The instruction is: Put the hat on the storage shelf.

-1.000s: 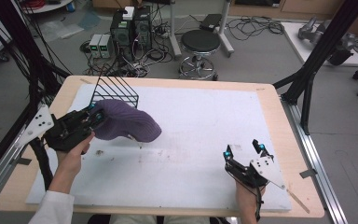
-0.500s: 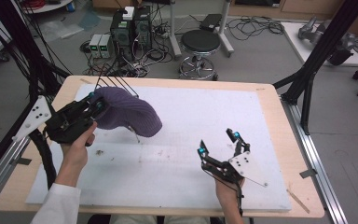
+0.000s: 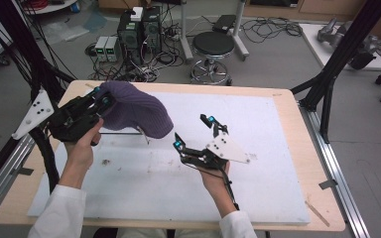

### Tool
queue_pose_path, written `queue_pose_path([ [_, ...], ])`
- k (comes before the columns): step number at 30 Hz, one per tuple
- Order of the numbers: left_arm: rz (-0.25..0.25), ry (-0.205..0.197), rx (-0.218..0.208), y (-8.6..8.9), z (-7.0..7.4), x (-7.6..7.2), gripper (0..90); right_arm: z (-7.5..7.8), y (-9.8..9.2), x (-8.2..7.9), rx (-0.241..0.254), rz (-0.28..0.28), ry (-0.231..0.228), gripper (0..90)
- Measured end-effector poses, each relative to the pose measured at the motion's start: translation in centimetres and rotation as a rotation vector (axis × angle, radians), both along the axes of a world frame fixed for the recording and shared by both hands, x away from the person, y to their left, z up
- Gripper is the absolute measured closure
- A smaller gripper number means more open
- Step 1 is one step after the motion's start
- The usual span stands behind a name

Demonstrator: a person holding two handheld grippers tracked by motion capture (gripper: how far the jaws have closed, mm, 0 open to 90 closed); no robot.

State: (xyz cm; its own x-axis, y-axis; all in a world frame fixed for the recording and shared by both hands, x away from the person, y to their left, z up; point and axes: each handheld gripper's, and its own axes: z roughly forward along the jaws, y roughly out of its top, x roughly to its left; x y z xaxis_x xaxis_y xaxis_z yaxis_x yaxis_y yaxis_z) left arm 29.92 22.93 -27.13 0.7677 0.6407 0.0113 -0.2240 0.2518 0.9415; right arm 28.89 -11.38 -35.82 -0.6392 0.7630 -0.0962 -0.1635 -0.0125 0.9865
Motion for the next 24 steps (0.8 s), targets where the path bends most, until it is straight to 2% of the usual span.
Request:
queue_pose_path([
  [1,-0.003,0.004,-0.006,0.1,0.0,0.1,78.2,0.1,0.4,0.3,0.003,0.013,0.000,10.8],
  [5,0.004,0.018,-0.001,0.3,-0.1,0.2,77.7,0.7,1.9,1.7,0.029,0.059,0.059,10.9],
  [8,0.002,0.018,0.004,0.5,-0.1,0.3,77.7,1.0,3.0,2.4,0.014,0.087,0.052,10.9],
  [12,-0.011,0.022,-0.020,0.7,-0.1,0.5,77.8,1.3,4.6,3.2,-0.005,0.116,0.077,13.2],
  [15,-0.020,0.024,-0.023,0.7,-0.1,0.6,77.8,1.5,5.7,3.6,-0.030,0.151,0.084,22.5],
  [17,-0.025,0.026,-0.027,0.8,-0.1,0.7,77.8,1.5,6.2,3.9,-0.065,0.189,0.091,34.4],
  [19,-0.027,0.030,-0.035,0.9,-0.1,0.8,77.8,1.4,6.7,4.0,-0.087,0.207,0.089,39.8],
  [21,-0.024,0.029,-0.039,1.1,-0.1,0.8,77.8,1.4,7.2,3.9,-0.094,0.231,0.104,52.7],
  [24,-0.019,0.031,-0.046,1.3,-0.1,0.9,77.8,1.6,7.8,3.5,-0.110,0.220,0.076,71.7],
])
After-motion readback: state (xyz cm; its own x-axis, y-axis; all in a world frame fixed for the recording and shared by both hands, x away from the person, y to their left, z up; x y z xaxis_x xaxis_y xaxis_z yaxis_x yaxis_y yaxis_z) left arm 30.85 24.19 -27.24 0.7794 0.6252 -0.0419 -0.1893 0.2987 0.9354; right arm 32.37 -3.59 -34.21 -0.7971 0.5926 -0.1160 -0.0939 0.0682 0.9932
